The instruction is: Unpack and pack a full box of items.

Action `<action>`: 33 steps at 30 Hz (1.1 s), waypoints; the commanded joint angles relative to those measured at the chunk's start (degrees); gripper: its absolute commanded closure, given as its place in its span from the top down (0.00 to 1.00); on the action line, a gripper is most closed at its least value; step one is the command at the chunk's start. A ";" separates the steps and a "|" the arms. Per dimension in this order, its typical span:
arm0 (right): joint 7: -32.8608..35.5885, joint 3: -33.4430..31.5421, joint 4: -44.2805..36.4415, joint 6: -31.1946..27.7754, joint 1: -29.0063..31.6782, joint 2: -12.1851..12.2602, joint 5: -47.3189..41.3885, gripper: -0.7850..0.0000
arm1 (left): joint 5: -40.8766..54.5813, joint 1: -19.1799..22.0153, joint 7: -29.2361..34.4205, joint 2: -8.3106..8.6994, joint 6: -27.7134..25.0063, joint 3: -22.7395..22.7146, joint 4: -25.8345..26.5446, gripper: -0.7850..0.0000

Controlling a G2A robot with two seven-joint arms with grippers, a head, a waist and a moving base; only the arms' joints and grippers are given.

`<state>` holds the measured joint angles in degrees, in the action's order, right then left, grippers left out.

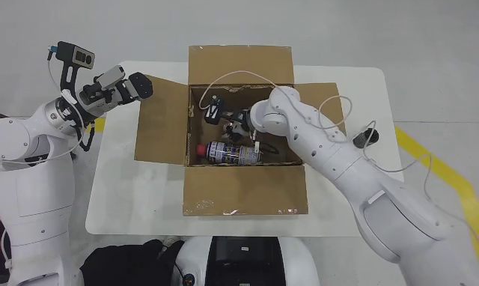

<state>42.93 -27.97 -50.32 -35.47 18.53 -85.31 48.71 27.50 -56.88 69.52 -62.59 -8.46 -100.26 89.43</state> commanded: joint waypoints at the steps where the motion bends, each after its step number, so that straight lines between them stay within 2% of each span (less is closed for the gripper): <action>1: 0.27 -0.12 0.40 -0.23 -0.05 -0.11 0.07 0.42 | 0.00 0.00 0.00 0.00 0.00 0.00 0.00 1.00; 5: 0.98 -0.69 0.57 -0.08 -0.23 -0.15 0.39 0.23 | 0.00 0.00 0.00 0.00 0.00 0.00 0.00 1.00; 6: 1.02 -0.92 0.36 0.38 -0.28 -0.10 0.73 0.16 | 0.00 0.00 0.00 0.00 0.00 0.00 0.00 1.00; 7: 1.28 -1.12 0.01 0.45 -0.25 -0.04 0.84 0.00 | 0.00 0.00 0.00 0.00 0.00 0.00 0.00 1.00; 13: 4.03 -3.56 -4.72 0.91 -0.44 0.97 1.40 0.00 | 0.00 0.00 0.00 0.00 0.00 0.00 0.00 1.00; 19: 9.41 -8.75 -14.47 0.35 1.33 3.44 -0.67 0.00 | 0.00 0.00 0.00 0.00 0.00 0.00 0.00 1.00; 31: 22.97 -24.09 -40.97 -1.70 12.46 9.90 -10.52 0.00 | 0.00 0.00 0.00 0.00 0.00 0.00 0.00 1.00; 33: 25.30 -26.90 -44.94 -0.58 14.53 10.90 -11.52 0.00 | 0.00 0.00 0.00 0.00 0.00 0.00 0.00 1.00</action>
<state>66.92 -53.35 -93.05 -36.81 32.02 -74.90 37.50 27.50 -56.88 69.52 -62.59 -8.46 -100.26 89.43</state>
